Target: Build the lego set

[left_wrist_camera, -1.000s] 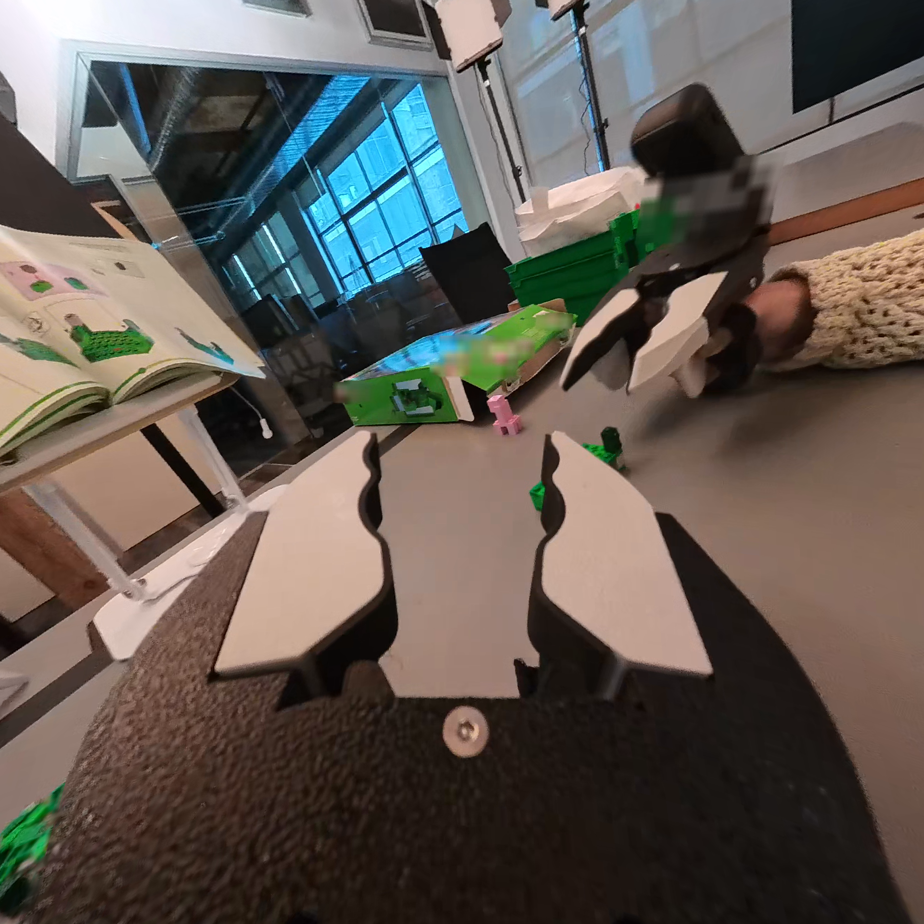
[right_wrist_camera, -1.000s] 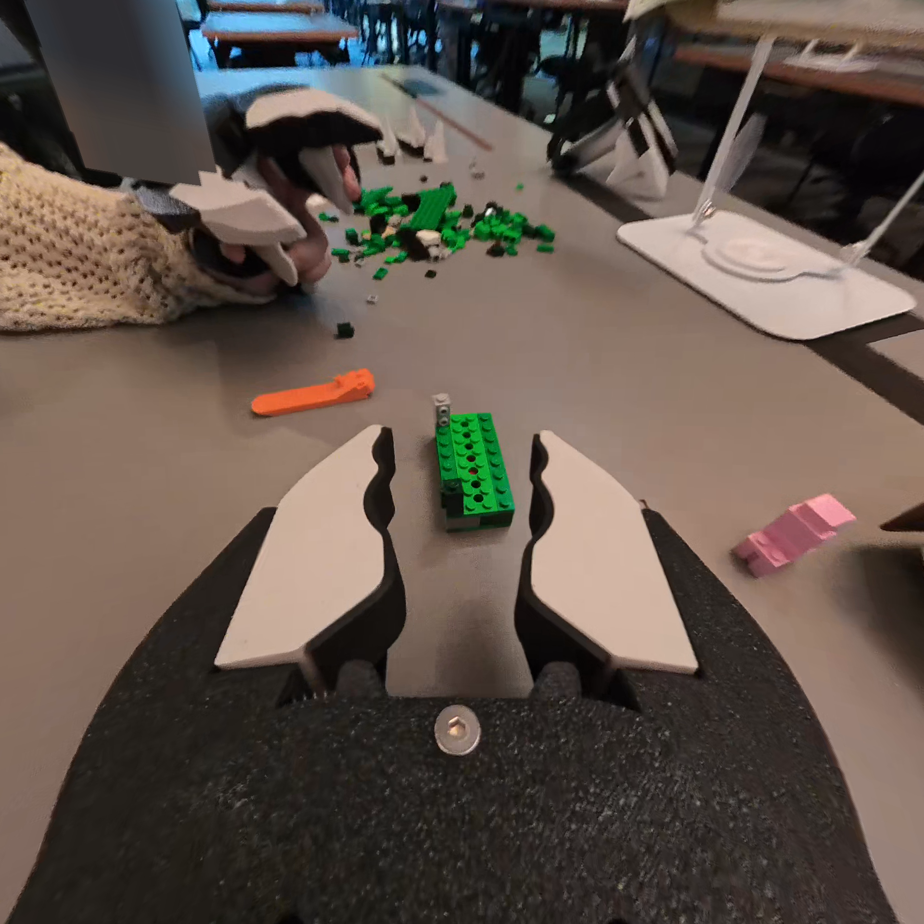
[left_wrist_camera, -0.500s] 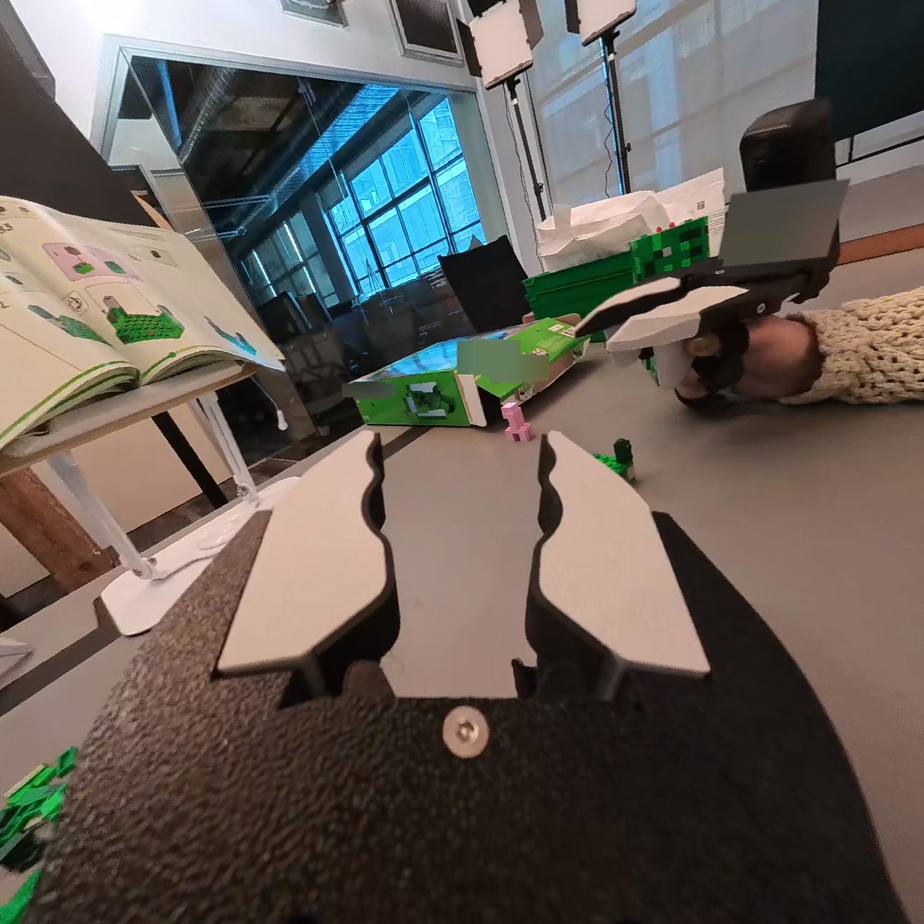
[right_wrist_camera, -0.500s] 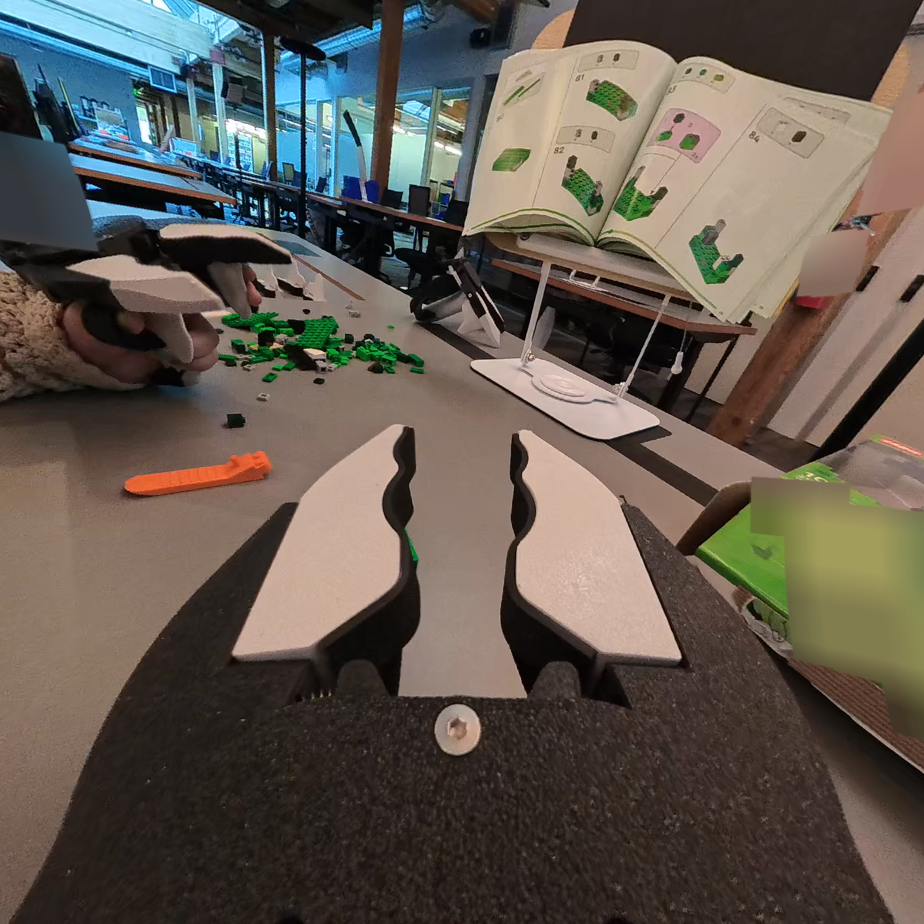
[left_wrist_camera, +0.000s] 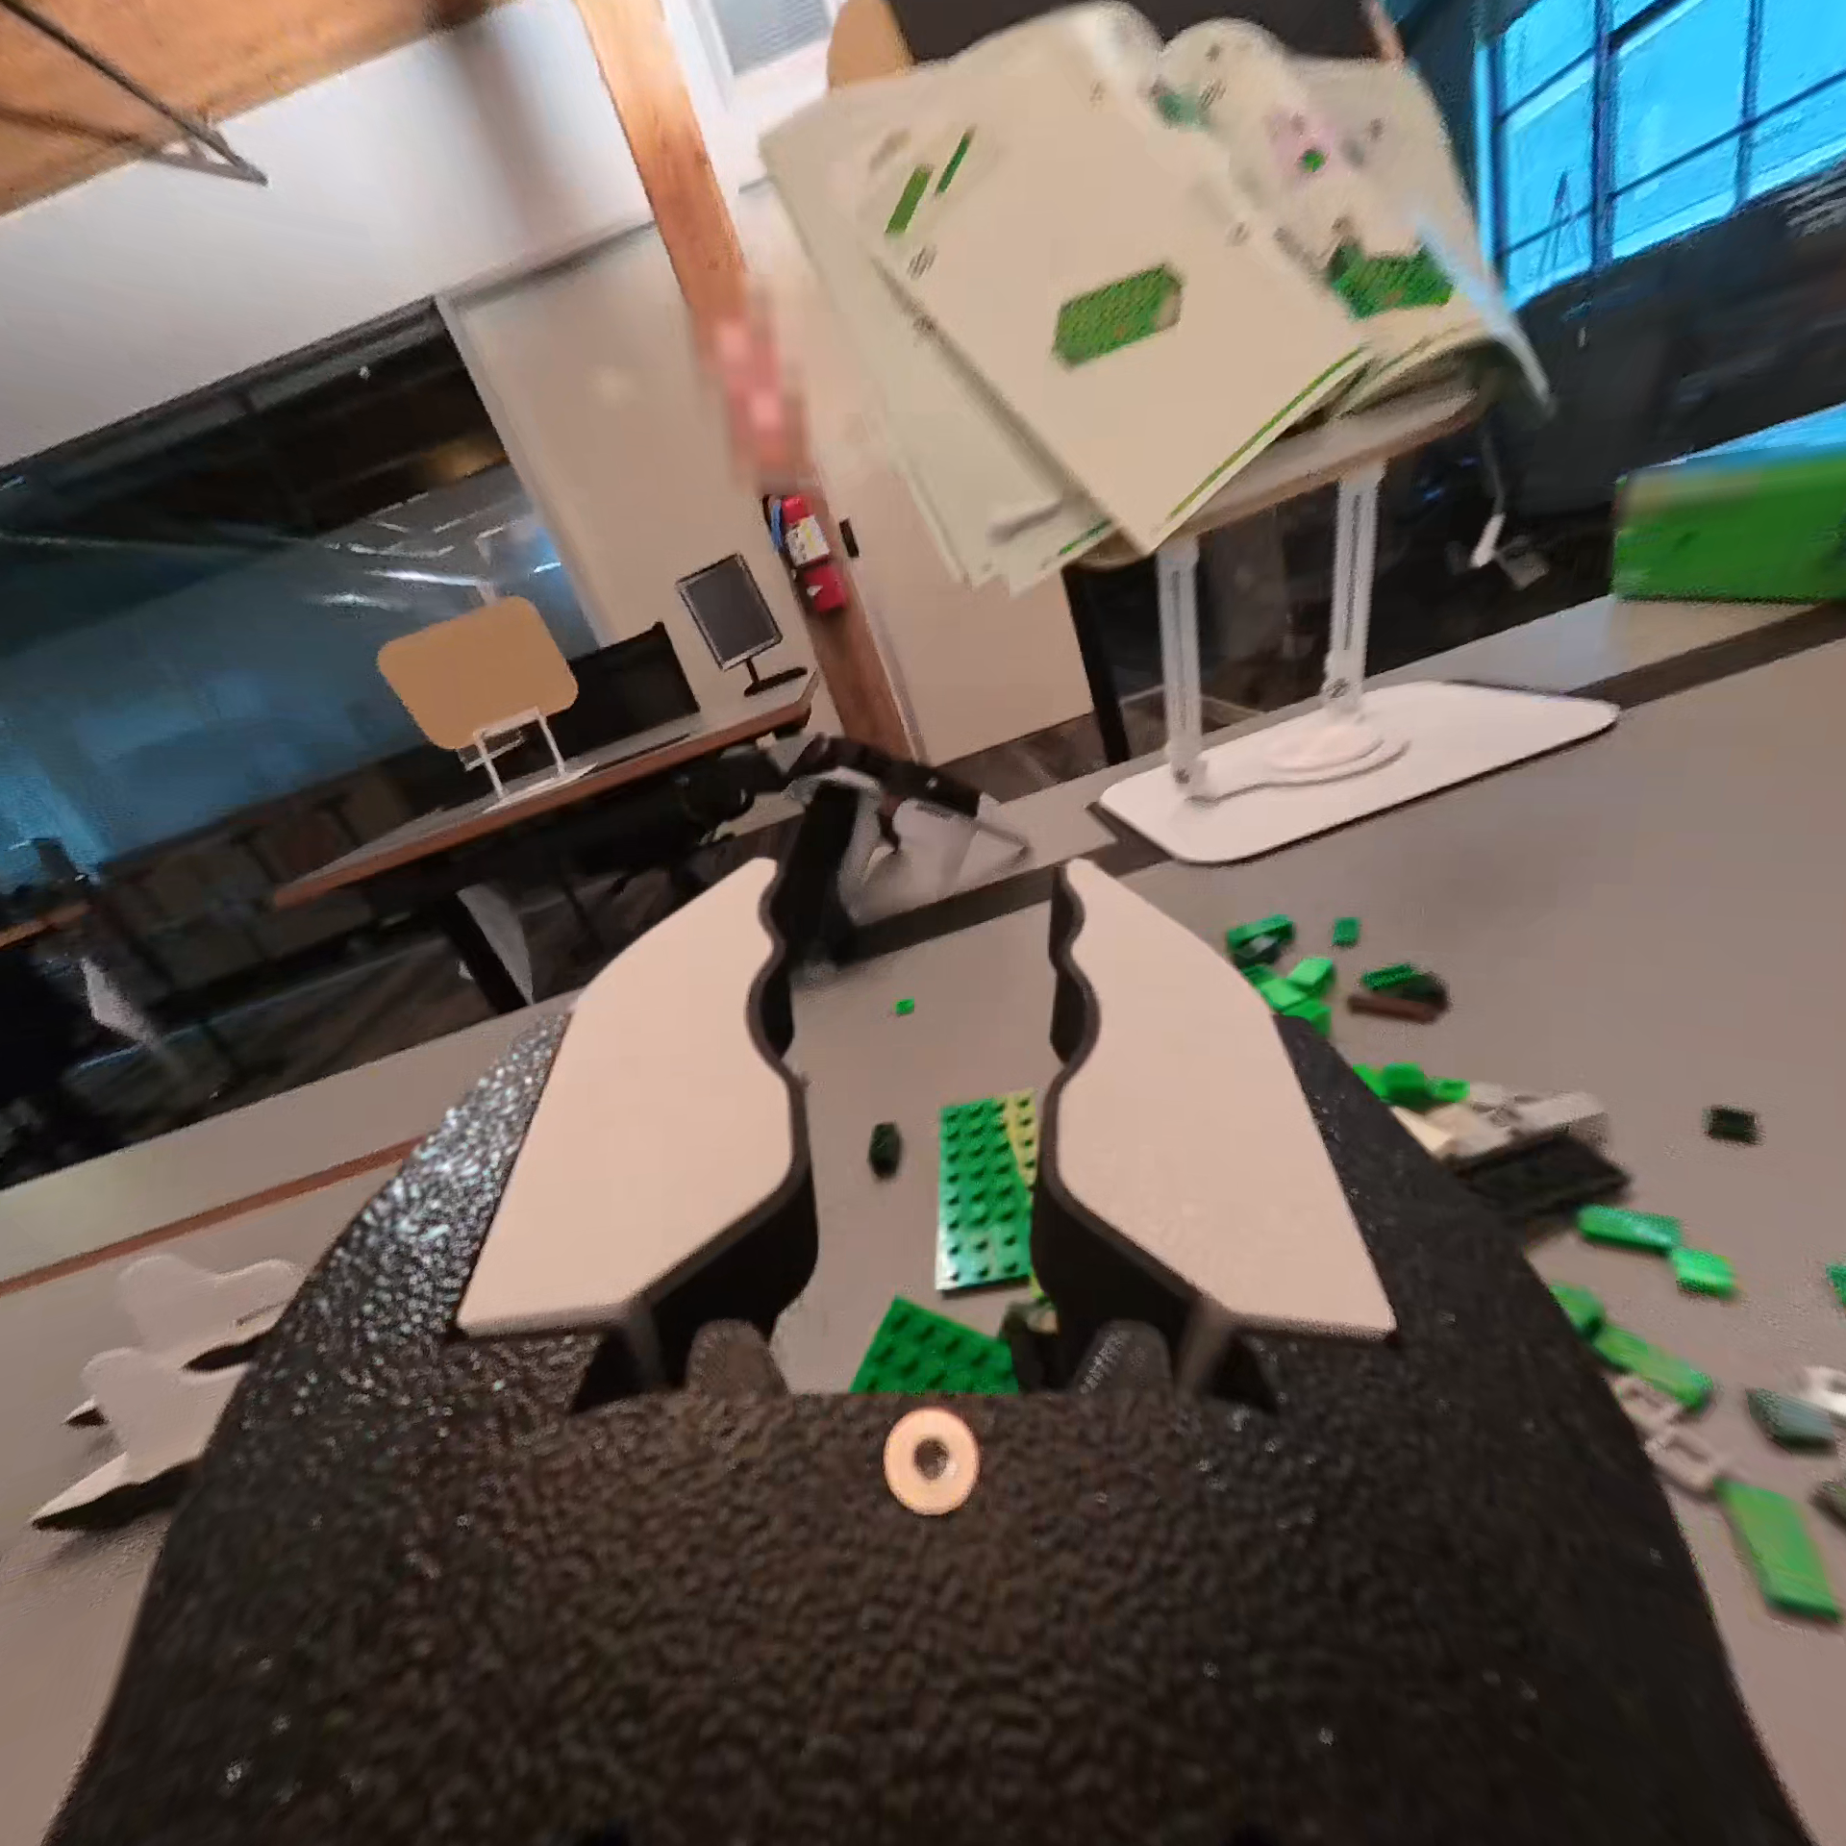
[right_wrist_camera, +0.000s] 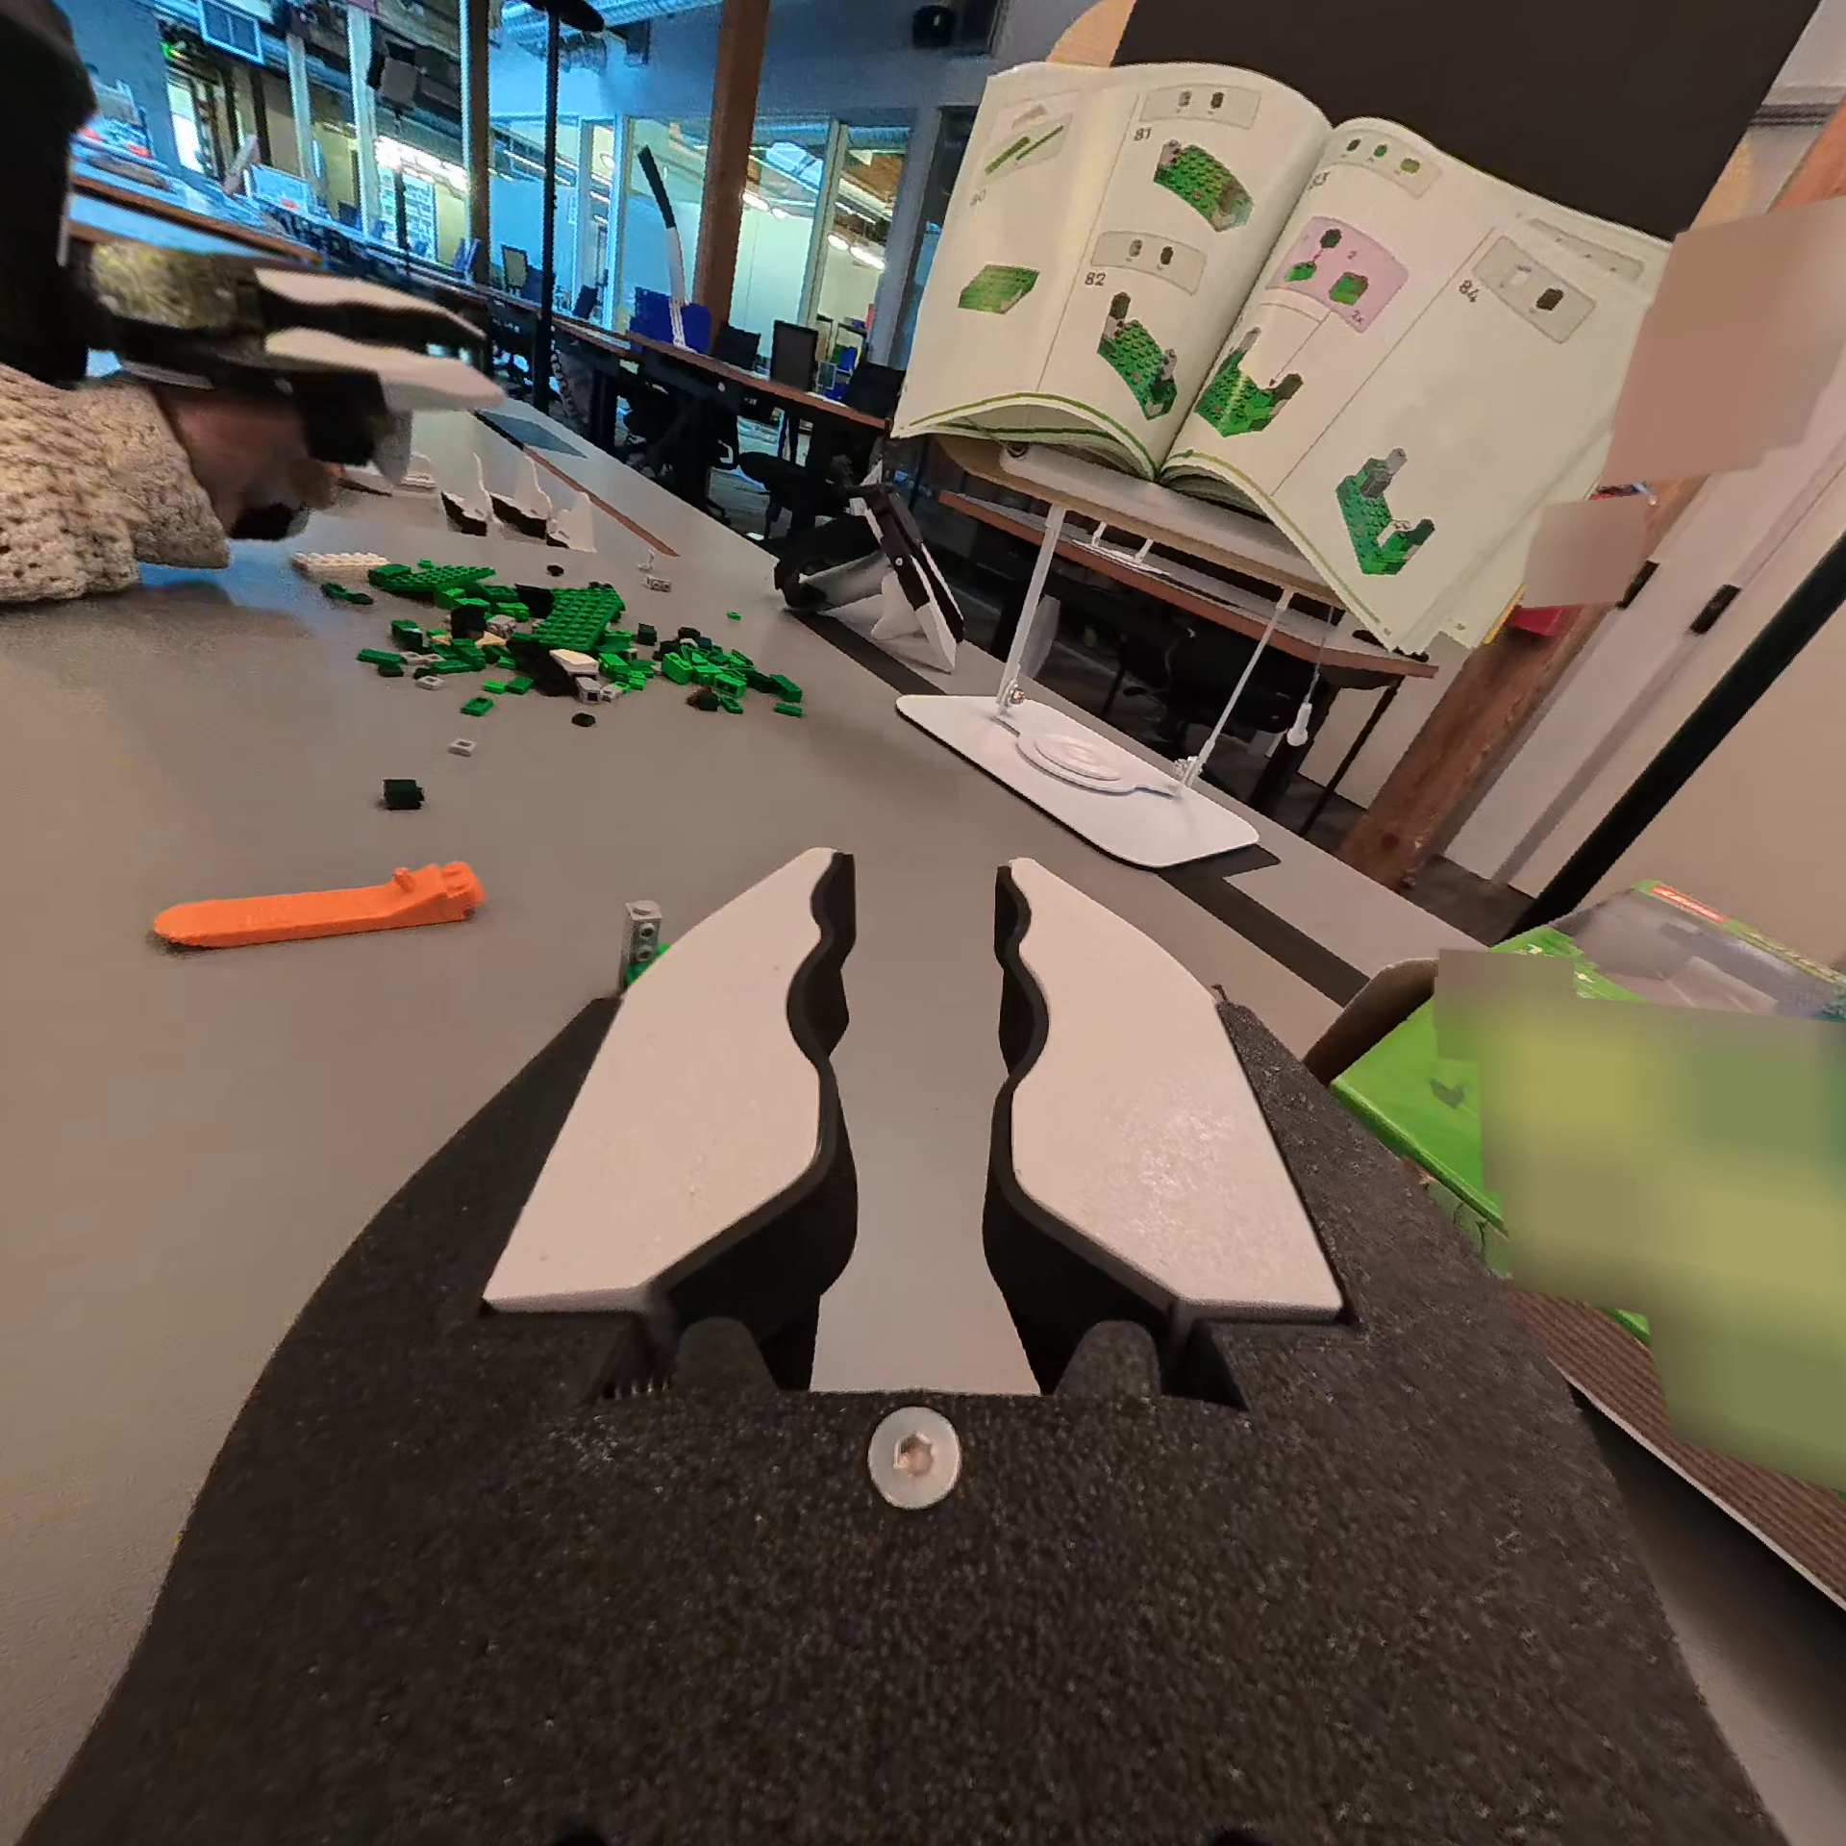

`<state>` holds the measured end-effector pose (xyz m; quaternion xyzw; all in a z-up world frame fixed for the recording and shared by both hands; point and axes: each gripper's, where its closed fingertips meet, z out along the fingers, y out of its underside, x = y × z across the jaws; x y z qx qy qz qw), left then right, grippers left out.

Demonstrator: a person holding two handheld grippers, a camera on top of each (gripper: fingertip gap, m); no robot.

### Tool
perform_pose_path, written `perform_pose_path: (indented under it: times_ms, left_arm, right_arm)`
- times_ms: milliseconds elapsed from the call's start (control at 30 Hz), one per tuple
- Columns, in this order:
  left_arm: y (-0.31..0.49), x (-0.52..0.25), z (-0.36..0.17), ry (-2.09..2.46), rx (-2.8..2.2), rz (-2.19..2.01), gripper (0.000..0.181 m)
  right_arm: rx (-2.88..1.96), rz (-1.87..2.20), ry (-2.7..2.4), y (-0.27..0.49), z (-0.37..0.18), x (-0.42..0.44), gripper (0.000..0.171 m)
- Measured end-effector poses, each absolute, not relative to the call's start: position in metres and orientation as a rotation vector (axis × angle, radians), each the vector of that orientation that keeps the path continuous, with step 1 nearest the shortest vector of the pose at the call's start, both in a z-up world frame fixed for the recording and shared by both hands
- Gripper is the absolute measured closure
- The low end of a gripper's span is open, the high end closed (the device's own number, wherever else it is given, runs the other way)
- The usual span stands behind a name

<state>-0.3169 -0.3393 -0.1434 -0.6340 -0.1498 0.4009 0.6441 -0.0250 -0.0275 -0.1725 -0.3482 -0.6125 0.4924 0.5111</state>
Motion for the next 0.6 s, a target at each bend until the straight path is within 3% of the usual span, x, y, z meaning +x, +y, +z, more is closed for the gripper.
perform_pose_path:
  times_ms: [133, 267, 367, 600]
  left_arm:
    - [-0.357, -0.334, -0.144, -0.340, -1.439, 0.974, 0.136]
    - [-0.360, -0.341, -0.153, -0.110, -1.523, 1.221, 0.142]
    - [-0.354, -0.341, -0.159, -0.086, -1.547, 1.150, 0.143]
    - [-0.366, -0.344, -0.167, -0.015, -1.654, 1.116, 0.166]
  right_arm:
    - [-0.880, 1.183, -1.522, -0.029, -0.179, -0.025, 0.155]
    - [-0.883, 1.149, -1.567, -0.034, -0.184, -0.026, 0.154]
    - [-0.847, 1.052, -1.601, -0.044, -0.188, -0.028, 0.154]
    - [-0.748, 1.342, -1.572, -0.145, -0.150, -0.032, 0.155]
